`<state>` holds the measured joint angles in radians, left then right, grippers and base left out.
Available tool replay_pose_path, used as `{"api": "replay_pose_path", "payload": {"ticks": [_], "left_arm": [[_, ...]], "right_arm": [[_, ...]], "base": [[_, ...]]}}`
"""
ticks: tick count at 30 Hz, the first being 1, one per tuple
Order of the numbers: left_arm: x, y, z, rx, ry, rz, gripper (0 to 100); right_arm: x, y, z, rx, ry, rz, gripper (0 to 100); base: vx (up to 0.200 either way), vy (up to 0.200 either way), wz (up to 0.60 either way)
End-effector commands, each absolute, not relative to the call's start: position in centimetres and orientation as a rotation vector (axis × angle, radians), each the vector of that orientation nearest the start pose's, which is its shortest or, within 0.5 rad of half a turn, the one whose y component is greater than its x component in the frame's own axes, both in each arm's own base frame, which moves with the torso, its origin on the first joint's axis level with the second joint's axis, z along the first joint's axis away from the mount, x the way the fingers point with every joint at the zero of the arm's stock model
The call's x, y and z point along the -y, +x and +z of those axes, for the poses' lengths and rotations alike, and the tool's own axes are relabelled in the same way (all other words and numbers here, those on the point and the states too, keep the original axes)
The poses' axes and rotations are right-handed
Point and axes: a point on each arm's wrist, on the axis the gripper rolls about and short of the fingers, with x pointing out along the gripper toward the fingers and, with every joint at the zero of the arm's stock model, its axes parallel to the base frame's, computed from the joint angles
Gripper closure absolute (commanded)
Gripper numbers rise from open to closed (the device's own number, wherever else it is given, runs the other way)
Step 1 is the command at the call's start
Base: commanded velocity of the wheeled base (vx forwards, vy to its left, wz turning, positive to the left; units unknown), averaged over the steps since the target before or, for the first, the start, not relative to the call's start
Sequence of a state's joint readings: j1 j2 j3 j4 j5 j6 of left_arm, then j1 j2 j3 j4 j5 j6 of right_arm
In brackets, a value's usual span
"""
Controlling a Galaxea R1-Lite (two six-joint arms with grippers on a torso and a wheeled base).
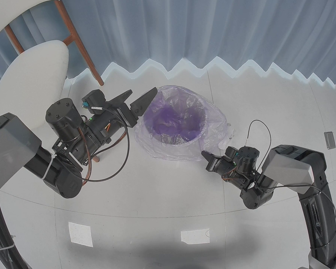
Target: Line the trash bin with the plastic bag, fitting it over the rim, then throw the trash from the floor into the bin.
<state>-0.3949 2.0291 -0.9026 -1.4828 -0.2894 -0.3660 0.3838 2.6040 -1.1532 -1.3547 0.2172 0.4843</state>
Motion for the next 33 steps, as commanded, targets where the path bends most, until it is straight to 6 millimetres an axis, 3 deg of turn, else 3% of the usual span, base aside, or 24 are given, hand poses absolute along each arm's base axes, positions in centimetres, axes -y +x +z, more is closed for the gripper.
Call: {"api": "replay_pose_path", "payload": {"ticks": [1,10,15,18,26,30,33], "left_arm": [[15.0,34.0,17.7,0.229,-0.368,-0.737,0],[15.2,34.0,17.5,0.229,-0.369,-0.741,0],[15.4,34.0,17.5,0.231,-0.370,-0.748,0],[15.5,33.9,17.5,0.234,-0.369,-0.750,0],[15.5,33.9,17.8,0.260,-0.342,-0.747,0],[15.5,33.8,17.7,0.264,-0.329,-0.745,0],[16.0,33.7,17.6,0.259,-0.332,-0.757,0]], "right_arm": [[-17.6,43.4,-4.3,-0.261,0.456,0.551,100],[-18.2,46.0,-4.6,-0.252,0.463,0.535,100],[-18.1,46.1,-4.3,-0.245,0.470,0.530,100],[-17.9,45.5,-3.7,-0.204,0.490,0.510,100],[-14.8,38.6,0.5,-0.268,0.526,0.535,100],[-13.8,36.6,0.9,-0.324,0.524,0.545,100],[-13.4,36.1,0.7,-0.334,0.530,0.541,100]], "base": [[0.000,0.000,0.00],[0.000,0.000,0.00],[0.000,0.000,0.00],[0.000,0.000,0.00],[0.000,0.000,0.00],[0.000,0.000,0.00],[0.000,0.000,0.00]]}}
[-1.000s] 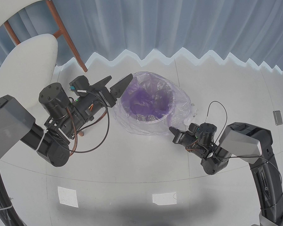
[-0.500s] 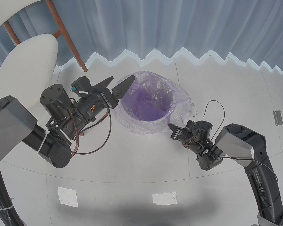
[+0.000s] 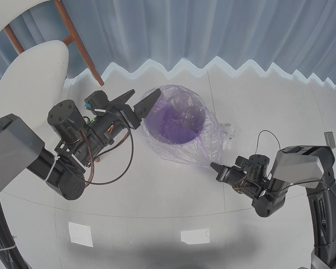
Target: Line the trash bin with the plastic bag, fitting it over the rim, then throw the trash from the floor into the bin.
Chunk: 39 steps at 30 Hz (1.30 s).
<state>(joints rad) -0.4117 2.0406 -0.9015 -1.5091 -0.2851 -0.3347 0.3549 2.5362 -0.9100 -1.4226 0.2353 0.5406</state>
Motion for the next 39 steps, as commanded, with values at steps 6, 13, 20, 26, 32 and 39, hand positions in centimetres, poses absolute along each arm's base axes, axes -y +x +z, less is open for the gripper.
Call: {"api": "replay_pose_path", "payload": {"ticks": [6,13,20,26,32,39], "left_arm": [[16.3,33.5,17.4,0.253,-0.332,-0.764,0],[16.3,33.6,17.2,0.261,-0.332,-0.764,0],[16.4,33.7,17.0,0.255,-0.332,-0.764,0],[16.4,33.7,17.0,0.256,-0.330,-0.764,0],[16.6,33.6,16.9,0.253,-0.333,-0.770,0],[16.6,33.6,17.1,0.257,-0.333,-0.770,0]], "right_arm": [[-14.1,37.9,0.4,-0.221,0.545,0.575,100],[-15.1,39.8,0.5,-0.191,0.573,0.594,0],[-15.3,39.4,-0.1,-0.240,0.606,0.581,0],[-11.5,40.3,1.4,-0.156,0.600,0.467,0],[-7.2,41.2,2.6,-0.094,0.568,0.373,0],[-4.1,43.8,0.9,-0.137,0.431,0.280,0]], "base": [[0.000,0.000,0.00],[0.000,0.000,0.00],[0.000,0.000,0.00],[0.000,0.000,0.00],[0.000,0.000,0.00],[0.000,0.000,0.00]]}}
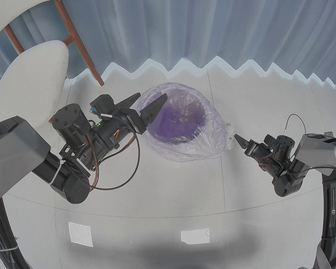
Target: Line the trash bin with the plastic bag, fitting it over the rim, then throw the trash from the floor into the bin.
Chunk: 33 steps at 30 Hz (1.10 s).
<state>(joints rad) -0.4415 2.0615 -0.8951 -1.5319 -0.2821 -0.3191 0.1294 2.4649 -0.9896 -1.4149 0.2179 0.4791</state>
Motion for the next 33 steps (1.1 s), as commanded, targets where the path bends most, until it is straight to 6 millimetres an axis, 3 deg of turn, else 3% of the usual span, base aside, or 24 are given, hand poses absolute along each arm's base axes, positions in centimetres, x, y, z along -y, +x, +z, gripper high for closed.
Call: {"api": "replay_pose_path", "payload": {"ticks": [1,5,7,8,12,17,26,30,32,33], "left_arm": [[16.4,33.6,17.2,0.261,-0.333,-0.768,0],[16.3,33.5,17.3,0.267,-0.333,-0.757,0],[16.3,33.5,17.3,0.267,-0.333,-0.757,0],[16.1,33.5,17.6,0.279,-0.333,-0.752,0],[16.0,33.6,17.7,0.284,-0.334,-0.750,0],[16.0,33.5,17.8,0.285,-0.335,-0.752,0],[16.1,33.5,17.5,0.277,-0.335,-0.753,0],[16.2,33.5,17.5,0.275,-0.335,-0.755,0],[16.2,33.5,17.5,0.275,-0.335,-0.755,0],[16.2,33.5,17.5,0.275,-0.335,-0.755,0]], "right_arm": [[-3.8,44.7,0.5,-0.153,0.398,0.268,0],[-3.1,47.6,-1.1,-0.236,0.276,0.244,0],[-3.1,47.6,-1.1,-0.236,0.276,0.244,0],[-2.6,49.9,-2.1,-0.251,0.184,0.240,0],[-2.7,52.5,-3.6,-0.263,0.113,0.248,0],[-3.6,55.0,-4.1,-0.249,0.089,0.265,0],[-5.0,55.5,-5.4,-0.266,0.066,0.291,0],[-5.4,55.3,-6.9,-0.297,0.067,0.298,0],[-5.4,55.0,-8.7,-0.340,0.070,0.296,0],[-5.4,55.0,-8.7,-0.340,0.070,0.296,100]], "base": [[0.000,0.000,0.00],[0.000,0.000,0.00],[0.000,0.000,0.00],[0.000,0.000,0.00],[0.000,0.000,0.00],[0.000,0.000,0.00],[0.000,0.000,0.00],[0.000,0.000,0.00],[0.000,0.000,0.00],[0.000,0.000,0.00]]}}
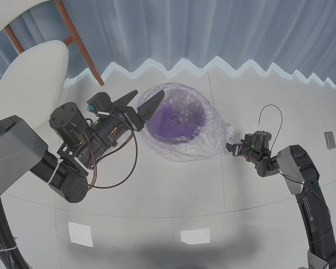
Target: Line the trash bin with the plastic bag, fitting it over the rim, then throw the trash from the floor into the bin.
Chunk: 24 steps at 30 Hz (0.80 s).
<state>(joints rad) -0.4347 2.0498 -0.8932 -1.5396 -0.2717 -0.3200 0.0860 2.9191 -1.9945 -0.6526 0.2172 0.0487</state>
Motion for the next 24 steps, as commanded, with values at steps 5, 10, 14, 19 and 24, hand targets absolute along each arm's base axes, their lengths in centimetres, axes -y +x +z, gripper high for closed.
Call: {"api": "replay_pose_path", "payload": {"ticks": [5,10,14,19,24], "left_arm": [[16.2,33.5,17.5,0.275,-0.335,-0.755,0],[16.4,33.4,17.4,0.272,-0.334,-0.759,0],[16.3,33.3,17.5,0.280,-0.335,-0.760,0],[16.4,33.2,17.6,0.281,-0.335,-0.763,0],[16.8,32.9,17.3,0.268,-0.337,-0.776,0]], "right_arm": [[-5.2,54.6,-11.1,-0.374,0.074,0.291,100],[-5.2,55.7,-4.1,-0.162,0.072,0.292,100],[-3.8,54.4,9.5,0.028,0.125,0.263,100],[-3.3,46.2,14.2,-0.250,0.242,0.271,100],[-2.5,36.2,14.9,-0.468,0.278,0.356,100]], "base": [[0.000,0.000,0.00],[0.000,0.000,0.00],[0.000,0.000,0.00],[0.000,0.000,0.00],[0.000,0.000,0.00]]}}
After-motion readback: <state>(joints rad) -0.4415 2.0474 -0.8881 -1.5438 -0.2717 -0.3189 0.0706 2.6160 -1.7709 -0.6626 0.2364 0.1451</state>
